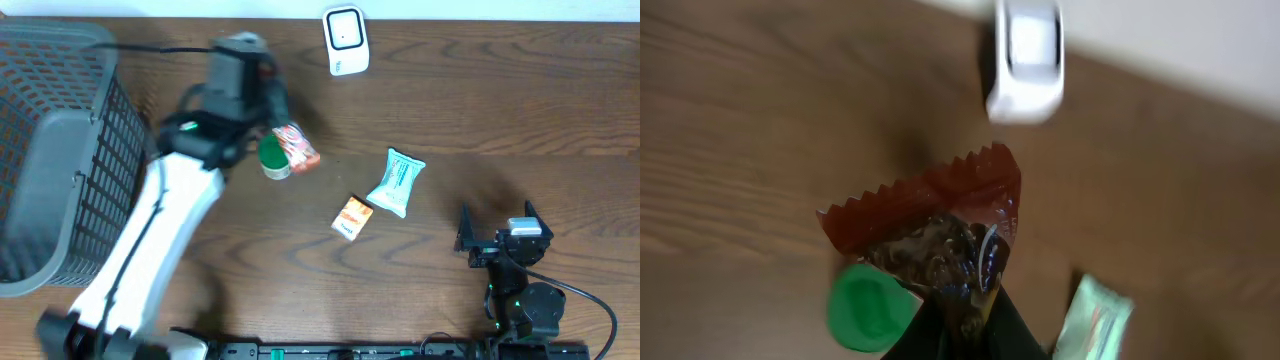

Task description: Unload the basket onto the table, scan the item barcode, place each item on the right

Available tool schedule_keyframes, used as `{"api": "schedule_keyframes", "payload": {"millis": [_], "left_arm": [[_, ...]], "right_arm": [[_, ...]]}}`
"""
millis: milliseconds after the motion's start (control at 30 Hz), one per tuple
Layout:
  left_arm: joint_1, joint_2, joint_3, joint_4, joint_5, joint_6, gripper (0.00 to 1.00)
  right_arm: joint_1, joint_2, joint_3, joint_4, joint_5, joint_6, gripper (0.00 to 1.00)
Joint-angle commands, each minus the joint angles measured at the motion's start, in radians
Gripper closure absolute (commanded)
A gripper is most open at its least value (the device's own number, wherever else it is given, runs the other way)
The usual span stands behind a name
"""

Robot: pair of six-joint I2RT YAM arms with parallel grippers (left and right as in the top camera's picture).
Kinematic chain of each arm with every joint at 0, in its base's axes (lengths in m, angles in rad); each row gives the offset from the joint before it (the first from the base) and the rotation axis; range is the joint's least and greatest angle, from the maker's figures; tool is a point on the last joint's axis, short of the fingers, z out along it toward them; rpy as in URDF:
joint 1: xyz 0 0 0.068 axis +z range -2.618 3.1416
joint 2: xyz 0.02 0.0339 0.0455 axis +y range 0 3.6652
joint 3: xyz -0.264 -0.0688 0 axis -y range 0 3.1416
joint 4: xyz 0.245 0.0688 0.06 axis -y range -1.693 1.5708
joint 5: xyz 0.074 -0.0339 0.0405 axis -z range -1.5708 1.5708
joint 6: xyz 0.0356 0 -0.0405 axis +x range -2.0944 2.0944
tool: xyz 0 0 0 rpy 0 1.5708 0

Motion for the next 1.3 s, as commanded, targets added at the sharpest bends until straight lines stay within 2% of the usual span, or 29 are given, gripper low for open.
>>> {"api": "schedule_keyframes", "payload": {"millis": [0,200,367,633,867,933,1033,1067,1200,1267], "left_arm": [[-0.055,0.105,0.002,0.002,-0.022,0.207,0.93],[-0.103,0.286,0.002,-0.013,-0.01,0.477,0.93],[-0.129,0.355,0.002,0.0,-0.01,0.564,0.92],[-0.161,0.441,-0.004,0.053,-0.006,0.568,0.93],[-0.164,0.506,-0.004,0.063,0.055,0.565,0.92],[-0.164,0.507,-0.004,0.063,0.053,0.565,0.83],[-0.164,0.496,0.0,0.063,0.053,0.565,0.47],[-0.165,0.491,0.002,0.063,0.054,0.565,0.4],[-0.165,0.431,0.006,0.064,0.053,0.565,0.24],[-0.164,0.386,0.006,0.063,0.053,0.565,0.21]], "right_arm": [[0.007,-0.005,-0.002,-0.004,0.002,0.012,0.01],[0.007,-0.005,-0.002,-0.004,0.002,0.012,0.01],[0.007,-0.005,-0.002,-0.004,0.001,0.012,0.01],[0.007,-0.005,-0.002,-0.004,0.002,0.012,0.01],[0.007,-0.005,-0.002,-0.004,0.001,0.012,0.01],[0.007,-0.005,-0.002,-0.004,0.002,0.012,0.01],[0.007,-0.005,-0.002,-0.004,0.001,0.012,0.01],[0.007,-0.005,-0.002,-0.004,0.001,0.012,0.01],[0.007,-0.005,-0.002,-0.004,0.001,0.012,0.01],[0.007,-0.005,-0.002,-0.004,0.001,0.012,0.01]]}}
